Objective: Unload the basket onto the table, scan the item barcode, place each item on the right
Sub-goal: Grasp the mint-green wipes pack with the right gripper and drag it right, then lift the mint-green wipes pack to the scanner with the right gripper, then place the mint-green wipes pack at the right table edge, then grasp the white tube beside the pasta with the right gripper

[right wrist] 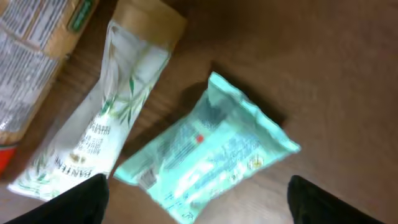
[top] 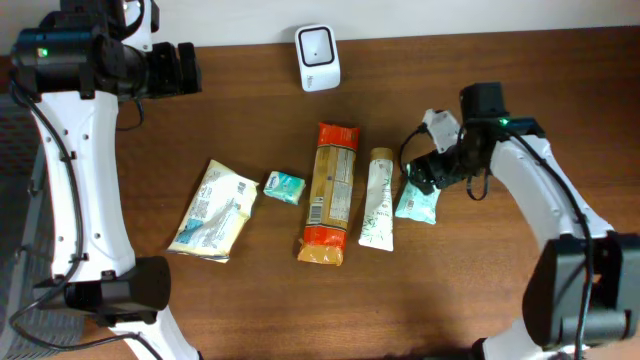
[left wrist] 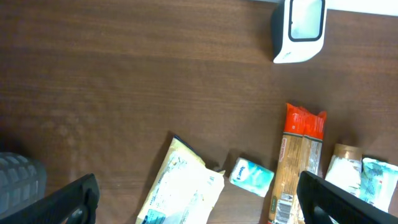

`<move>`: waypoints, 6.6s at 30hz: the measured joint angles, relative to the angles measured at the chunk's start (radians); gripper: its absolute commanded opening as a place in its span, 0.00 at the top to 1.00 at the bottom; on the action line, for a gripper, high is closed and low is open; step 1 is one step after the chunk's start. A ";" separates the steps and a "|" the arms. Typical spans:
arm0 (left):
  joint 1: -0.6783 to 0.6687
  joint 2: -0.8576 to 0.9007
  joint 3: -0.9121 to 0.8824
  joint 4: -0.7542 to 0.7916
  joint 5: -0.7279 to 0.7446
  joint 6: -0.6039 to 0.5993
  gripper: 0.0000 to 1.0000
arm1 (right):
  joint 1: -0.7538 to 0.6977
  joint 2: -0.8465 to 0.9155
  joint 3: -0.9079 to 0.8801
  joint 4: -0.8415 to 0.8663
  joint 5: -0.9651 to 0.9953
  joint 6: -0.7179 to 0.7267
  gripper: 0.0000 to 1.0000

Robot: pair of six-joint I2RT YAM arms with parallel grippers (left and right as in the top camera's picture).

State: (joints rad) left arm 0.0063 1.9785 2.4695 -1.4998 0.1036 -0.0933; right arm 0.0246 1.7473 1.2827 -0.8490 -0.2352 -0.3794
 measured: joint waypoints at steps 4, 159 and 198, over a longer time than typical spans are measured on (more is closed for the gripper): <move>0.000 0.000 0.000 0.000 0.000 0.000 0.01 | 0.009 0.120 0.004 0.041 -0.003 -0.056 0.96; 0.000 0.000 0.001 -0.001 0.000 0.000 0.01 | 0.356 0.167 0.280 1.063 0.497 -0.080 0.96; 0.000 0.000 0.001 0.000 0.000 0.000 0.01 | 0.713 0.379 0.336 -0.396 0.526 0.910 0.29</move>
State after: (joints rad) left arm 0.0063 1.9785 2.4702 -1.5002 0.1036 -0.0933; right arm 0.7376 2.1265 1.6184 -1.2446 0.2913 0.5308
